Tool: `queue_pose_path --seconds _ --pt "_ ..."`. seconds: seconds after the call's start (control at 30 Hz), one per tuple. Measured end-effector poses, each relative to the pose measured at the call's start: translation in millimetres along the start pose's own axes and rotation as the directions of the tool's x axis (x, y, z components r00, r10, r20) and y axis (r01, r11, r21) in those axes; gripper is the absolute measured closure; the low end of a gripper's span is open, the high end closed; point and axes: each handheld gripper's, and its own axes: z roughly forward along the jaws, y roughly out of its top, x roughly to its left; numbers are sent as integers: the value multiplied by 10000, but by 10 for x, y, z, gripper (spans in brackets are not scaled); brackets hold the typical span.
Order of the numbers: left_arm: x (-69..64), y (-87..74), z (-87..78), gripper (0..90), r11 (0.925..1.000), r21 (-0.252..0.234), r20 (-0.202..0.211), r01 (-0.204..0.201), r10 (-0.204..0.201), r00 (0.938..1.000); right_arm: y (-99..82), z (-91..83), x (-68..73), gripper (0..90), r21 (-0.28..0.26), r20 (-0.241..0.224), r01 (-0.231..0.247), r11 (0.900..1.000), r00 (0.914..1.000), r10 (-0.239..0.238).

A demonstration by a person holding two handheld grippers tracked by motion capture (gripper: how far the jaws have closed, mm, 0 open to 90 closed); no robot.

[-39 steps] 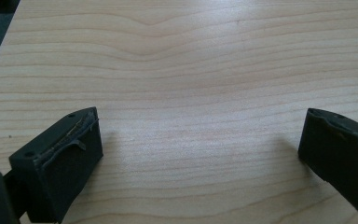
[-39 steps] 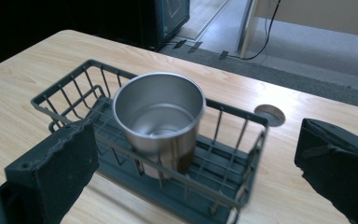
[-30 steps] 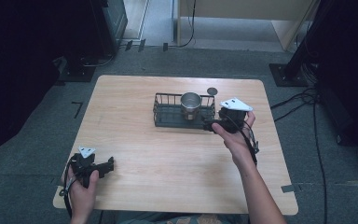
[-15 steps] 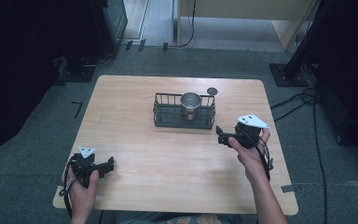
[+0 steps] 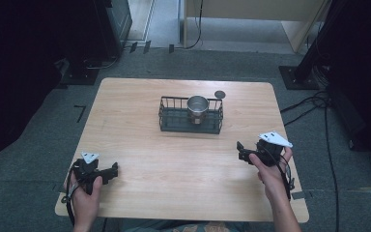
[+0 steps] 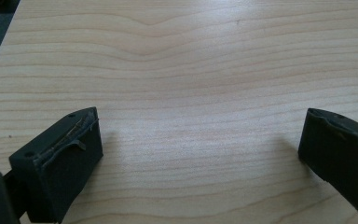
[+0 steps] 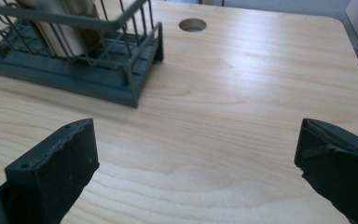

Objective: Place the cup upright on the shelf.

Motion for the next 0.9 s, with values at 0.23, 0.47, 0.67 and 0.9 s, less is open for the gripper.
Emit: queue_pose_path --seconds 0.23,0.47,0.67,0.9 --pt "0 0 0 0 10000 0 1 8 -8 10000 -190 -25 -129 0 343 347 -149 9993 9993 137" --pt "0 0 0 0 10000 -2 1 4 -4 10000 -394 -39 -248 0 762 707 -281 9967 9972 227" --pt "0 0 -1 0 10000 10 2 -4 4 10000 -558 -75 -335 0 1024 923 -502 9935 9949 408" --pt "0 0 0 0 10000 7 1 -4 4 10000 -708 -134 -425 0 1334 1143 -624 9891 9923 472"
